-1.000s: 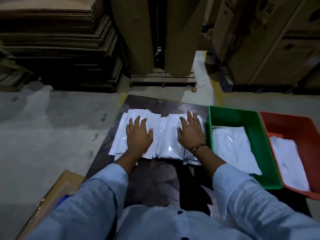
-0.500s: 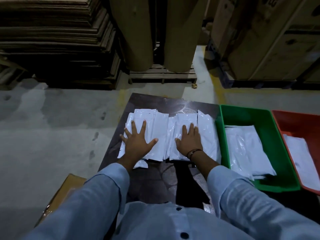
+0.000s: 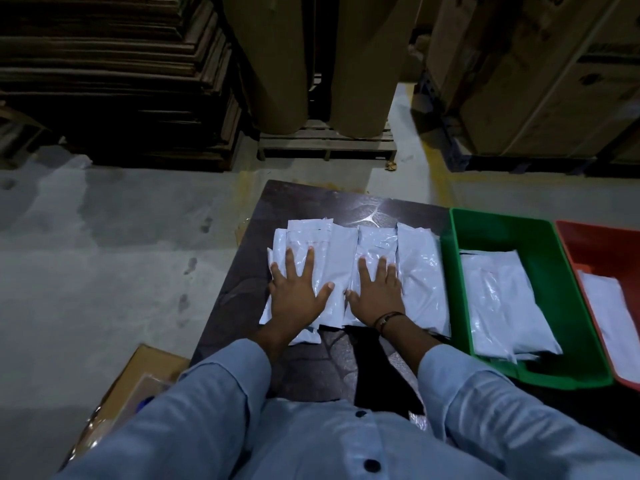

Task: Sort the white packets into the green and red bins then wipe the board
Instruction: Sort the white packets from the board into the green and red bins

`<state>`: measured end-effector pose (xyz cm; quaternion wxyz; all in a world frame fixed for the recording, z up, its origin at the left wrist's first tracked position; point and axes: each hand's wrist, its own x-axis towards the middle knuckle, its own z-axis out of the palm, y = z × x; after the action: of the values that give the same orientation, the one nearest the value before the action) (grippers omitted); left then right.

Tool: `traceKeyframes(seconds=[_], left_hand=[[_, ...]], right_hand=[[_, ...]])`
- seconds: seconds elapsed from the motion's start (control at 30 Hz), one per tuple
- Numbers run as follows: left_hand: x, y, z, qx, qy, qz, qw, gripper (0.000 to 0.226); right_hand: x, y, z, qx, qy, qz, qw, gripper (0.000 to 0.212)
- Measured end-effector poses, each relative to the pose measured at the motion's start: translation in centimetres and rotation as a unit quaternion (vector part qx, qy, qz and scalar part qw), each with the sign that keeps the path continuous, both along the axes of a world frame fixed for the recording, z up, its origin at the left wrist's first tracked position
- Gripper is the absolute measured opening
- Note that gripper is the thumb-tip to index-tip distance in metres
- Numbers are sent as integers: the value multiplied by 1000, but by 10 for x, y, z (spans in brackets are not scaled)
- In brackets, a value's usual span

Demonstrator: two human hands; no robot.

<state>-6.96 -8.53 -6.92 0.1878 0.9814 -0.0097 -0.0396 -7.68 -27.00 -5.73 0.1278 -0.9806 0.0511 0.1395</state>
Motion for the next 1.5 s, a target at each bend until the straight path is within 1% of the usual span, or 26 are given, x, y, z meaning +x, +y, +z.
traceKeyframes(seconds=[0.1, 0.23, 0.37, 0.47, 0.63, 0.87, 1.03, 1.2, 1.37, 1.5], left_hand=[[5, 2, 5, -3, 1, 21, 1000, 82], [9, 4, 17, 23, -9, 43, 999, 75], [10, 2, 25, 45, -21, 41, 998, 72], [10, -2, 29, 44, -30, 39, 998, 70], [9, -16, 45, 45, -42, 30, 998, 70], [8, -52, 68, 21, -49, 23, 998, 68], [3, -91, 83, 4, -45, -10, 999, 68], [-4, -148, 97, -4, -60, -42, 997, 68], [-17, -219, 110, -35, -68, -66, 995, 67], [-34, -286, 119, -39, -73, -74, 994, 67]], right_hand=[[0, 1, 1, -14, -12, 1, 1000, 79], [-2, 3, 4, -39, -33, 6, 999, 74], [0, 0, 13, -43, -46, 24, 998, 72], [3, -5, 24, -35, -65, 30, 997, 75], [10, -11, 50, -32, -118, 25, 992, 75], [9, -39, 88, -20, -165, 16, 986, 72], [-1, -72, 103, -29, -200, -14, 979, 67], [-18, -122, 113, -20, -212, -42, 976, 65], [-38, -192, 118, -9, -227, -59, 972, 65], [-59, -262, 115, -1, -237, -65, 969, 64]])
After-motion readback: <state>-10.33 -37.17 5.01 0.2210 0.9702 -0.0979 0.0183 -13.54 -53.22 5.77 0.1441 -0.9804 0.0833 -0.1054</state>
